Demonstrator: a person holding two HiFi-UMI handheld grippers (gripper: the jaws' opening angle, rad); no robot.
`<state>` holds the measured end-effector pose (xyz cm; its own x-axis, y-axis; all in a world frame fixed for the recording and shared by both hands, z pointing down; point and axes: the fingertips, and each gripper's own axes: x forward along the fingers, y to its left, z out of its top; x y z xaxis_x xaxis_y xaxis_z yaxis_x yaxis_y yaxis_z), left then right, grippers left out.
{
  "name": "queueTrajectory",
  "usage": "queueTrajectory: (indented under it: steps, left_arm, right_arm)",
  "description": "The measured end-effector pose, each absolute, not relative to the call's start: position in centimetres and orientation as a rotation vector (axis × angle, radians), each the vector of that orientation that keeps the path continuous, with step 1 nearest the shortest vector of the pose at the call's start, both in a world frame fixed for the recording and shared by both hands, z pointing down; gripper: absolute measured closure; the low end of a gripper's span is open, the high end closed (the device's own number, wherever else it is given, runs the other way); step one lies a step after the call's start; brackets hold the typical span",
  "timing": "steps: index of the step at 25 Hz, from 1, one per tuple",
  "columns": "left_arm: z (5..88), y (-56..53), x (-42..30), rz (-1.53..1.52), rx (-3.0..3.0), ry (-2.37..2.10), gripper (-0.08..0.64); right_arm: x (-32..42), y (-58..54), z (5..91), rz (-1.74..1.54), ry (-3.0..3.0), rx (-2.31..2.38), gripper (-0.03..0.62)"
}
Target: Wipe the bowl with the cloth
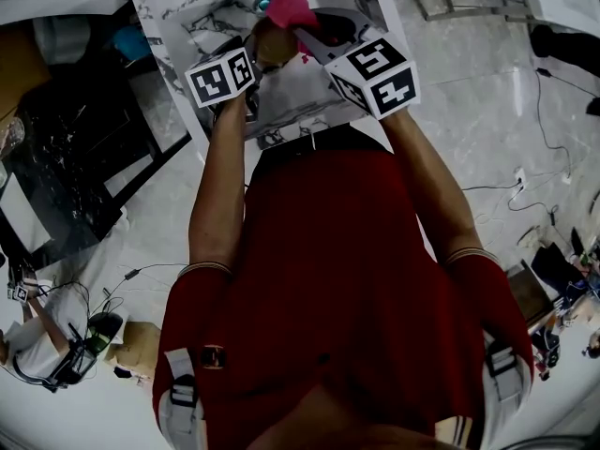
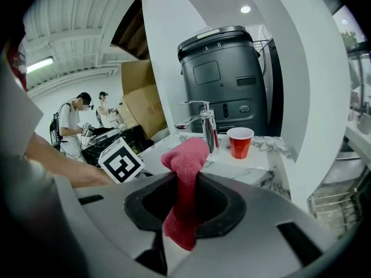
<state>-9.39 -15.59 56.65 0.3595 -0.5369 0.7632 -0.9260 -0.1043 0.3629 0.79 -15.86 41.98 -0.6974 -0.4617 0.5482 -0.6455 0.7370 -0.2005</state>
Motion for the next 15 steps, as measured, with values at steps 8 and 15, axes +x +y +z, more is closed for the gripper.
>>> queueTrajectory:
  steps: [8, 15]
  left_arm:
    - [50.0, -16.8, -9.1, 0.485, 1.955, -1.394, 0.472]
    - [43.5, -16.6, -8.5, 0.375, 2.134, -1.441, 0.472]
  right_arm:
    - [0.4, -15.8, 40.6, 0.495, -2.504, 0.867, 0.509]
    - [0.5, -15.5, 38.4, 0.465, -2.565, 0.903, 0.51]
